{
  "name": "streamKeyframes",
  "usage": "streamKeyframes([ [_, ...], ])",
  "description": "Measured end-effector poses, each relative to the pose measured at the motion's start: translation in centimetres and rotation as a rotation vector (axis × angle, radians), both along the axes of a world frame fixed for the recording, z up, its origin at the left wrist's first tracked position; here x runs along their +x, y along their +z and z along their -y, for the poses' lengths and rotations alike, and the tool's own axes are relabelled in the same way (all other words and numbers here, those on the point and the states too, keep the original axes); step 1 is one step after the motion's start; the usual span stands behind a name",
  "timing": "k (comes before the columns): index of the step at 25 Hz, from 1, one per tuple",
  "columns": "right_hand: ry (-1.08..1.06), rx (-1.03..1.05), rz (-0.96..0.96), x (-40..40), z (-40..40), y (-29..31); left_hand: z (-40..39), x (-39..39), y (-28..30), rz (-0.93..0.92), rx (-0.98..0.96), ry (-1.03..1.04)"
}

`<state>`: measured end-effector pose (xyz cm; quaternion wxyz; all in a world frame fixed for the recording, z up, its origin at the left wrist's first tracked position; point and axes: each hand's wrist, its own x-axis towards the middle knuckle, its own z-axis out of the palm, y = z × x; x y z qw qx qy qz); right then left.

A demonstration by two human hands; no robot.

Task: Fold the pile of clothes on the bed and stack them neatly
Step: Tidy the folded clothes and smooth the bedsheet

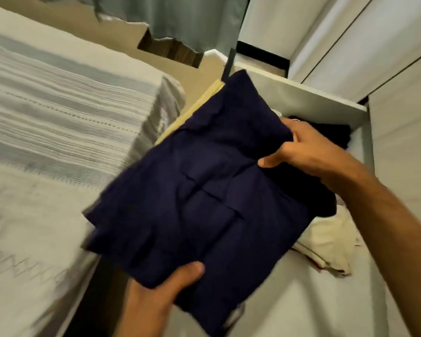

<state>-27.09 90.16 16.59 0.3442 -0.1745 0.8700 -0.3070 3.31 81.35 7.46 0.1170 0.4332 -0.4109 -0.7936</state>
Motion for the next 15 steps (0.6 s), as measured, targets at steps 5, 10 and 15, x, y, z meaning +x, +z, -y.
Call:
streamKeyframes([
  [5,0.284,0.316,-0.127,-6.4,-2.3,-10.1,-11.5,-7.3,-9.3,0.159,0.485,0.044],
  [10,0.409,0.494,-0.223,-7.0,-0.3,-24.4,-14.1,-10.0,-16.8,0.192,0.717,0.053],
  [15,0.363,0.574,-0.389,-5.9,0.2,-26.3,-11.2,-6.7,-18.8,0.343,0.546,-0.291],
])
